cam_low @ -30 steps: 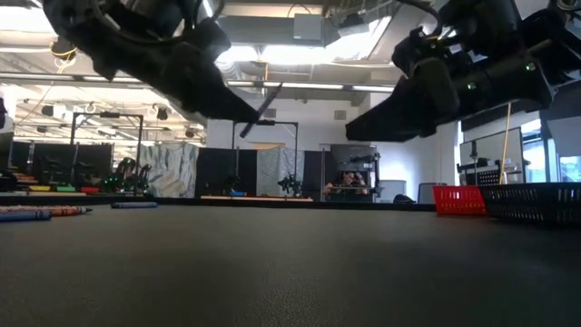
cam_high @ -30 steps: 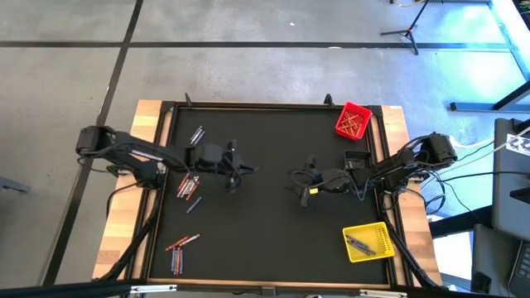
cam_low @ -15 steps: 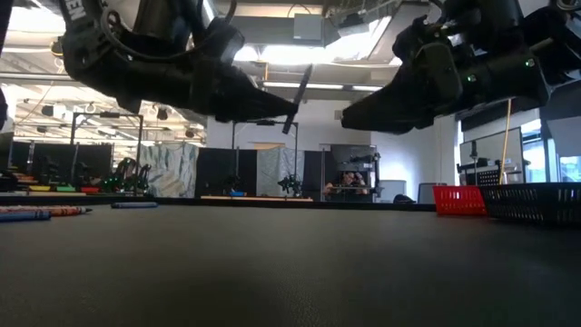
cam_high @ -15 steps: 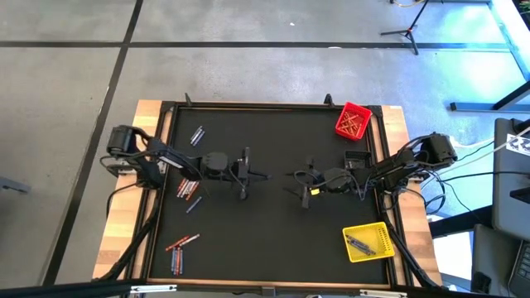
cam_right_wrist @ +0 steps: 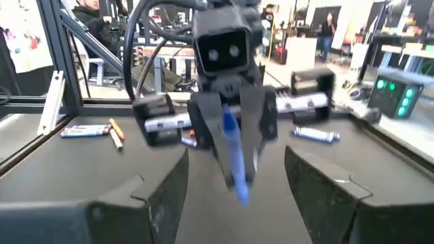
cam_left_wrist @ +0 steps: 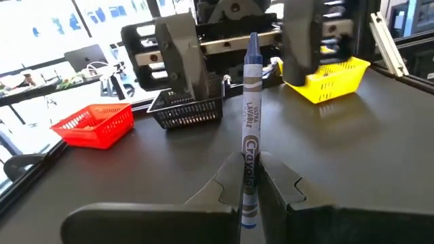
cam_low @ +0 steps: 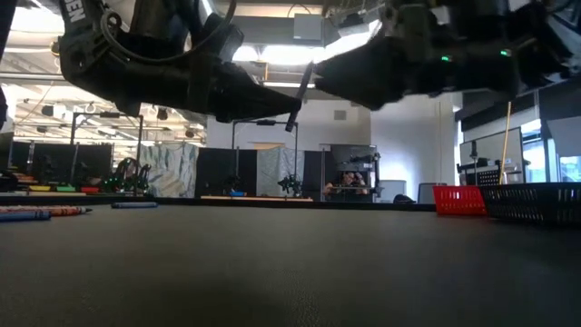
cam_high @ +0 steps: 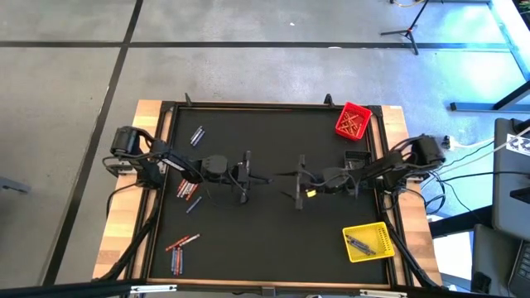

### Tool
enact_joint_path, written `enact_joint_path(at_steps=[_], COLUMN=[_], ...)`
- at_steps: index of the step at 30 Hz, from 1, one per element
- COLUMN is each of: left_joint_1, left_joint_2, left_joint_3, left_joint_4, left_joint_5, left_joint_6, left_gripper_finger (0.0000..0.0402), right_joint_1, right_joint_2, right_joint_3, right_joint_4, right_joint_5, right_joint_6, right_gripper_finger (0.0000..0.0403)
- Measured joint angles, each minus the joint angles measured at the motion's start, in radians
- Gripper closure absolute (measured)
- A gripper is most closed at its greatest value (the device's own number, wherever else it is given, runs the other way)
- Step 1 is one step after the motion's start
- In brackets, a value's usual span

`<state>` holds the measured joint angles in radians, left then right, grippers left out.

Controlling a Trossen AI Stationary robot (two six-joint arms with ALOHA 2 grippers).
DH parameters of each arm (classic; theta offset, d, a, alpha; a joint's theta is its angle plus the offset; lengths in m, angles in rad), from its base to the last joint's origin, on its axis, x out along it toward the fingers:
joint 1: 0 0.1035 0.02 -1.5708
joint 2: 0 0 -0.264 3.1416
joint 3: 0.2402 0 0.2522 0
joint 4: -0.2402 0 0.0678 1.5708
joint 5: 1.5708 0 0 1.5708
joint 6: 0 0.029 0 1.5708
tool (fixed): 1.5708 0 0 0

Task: Sort crayons
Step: Put the blue crayon into the yellow bin

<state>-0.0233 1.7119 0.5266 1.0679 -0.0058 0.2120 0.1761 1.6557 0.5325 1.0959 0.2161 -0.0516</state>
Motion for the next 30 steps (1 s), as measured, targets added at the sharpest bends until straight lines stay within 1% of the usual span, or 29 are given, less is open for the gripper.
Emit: enact_joint_path(at_steps=[4,5,7,9,14,15,17,20,22,24,27,30], left_joint_1=[-0.009,-0.011,-0.013,-0.016,-0.018,-0.018,-0.018,-0.019,-0.020,-0.019,-0.018,-0.018], left_joint_2=[0.000,0.000,0.000,-0.001,-0.002,-0.002,-0.002,-0.002,-0.003,-0.003,-0.003,-0.003], left_joint_3=[0.006,0.007,0.008,0.008,0.009,0.008,0.008,0.009,0.009,0.009,0.009,0.009], left_joint_4=[0.006,0.006,0.006,0.006,0.012,0.010,0.009,0.007,0.004,-0.002,-0.014,-0.024], left_joint_5=[-0.002,-0.002,-0.002,-0.003,-0.003,-0.003,-0.002,-0.002,-0.004,-0.014,-0.034,-0.040], left_joint_6=[0.000,0.001,0.001,0.000,0.000,0.000,-0.008,-0.026,-0.038,-0.061,-0.080,-0.078], left_gripper_finger=[0.0388,0.0388,0.0388,0.0388,0.0388,0.0388,0.0388,0.0384,0.0372,0.0351,0.0316,0.0289], right_joint_1=[0.000,0.000,0.000,0.000,0.000,0.000,0.000,0.000,0.000,0.002,0.002,0.001], right_joint_2=[0.052,0.053,0.052,0.051,0.050,0.050,0.050,0.050,0.038,0.004,-0.098,-0.222], right_joint_3=[0.088,0.098,0.122,0.127,0.128,0.128,0.128,0.128,0.128,0.128,0.128,0.129], right_joint_4=[-0.025,-0.040,-0.078,-0.112,-0.121,-0.121,-0.121,-0.121,-0.141,-0.195,-0.359,-0.602], right_joint_5=[0.000,0.000,0.000,0.000,-0.004,-0.005,-0.006,-0.006,0.009,0.028,0.039,0.018], right_joint_6=[-0.072,-0.090,-0.108,-0.111,-0.140,-0.145,-0.164,-0.166,-0.173,-0.189,-0.159,-0.069], right_gripper_finger=[0.0164,0.0169,0.0192,0.0231,0.0364,0.0382,0.0386,0.0363,0.0359,0.0369,0.0389,0.0386])
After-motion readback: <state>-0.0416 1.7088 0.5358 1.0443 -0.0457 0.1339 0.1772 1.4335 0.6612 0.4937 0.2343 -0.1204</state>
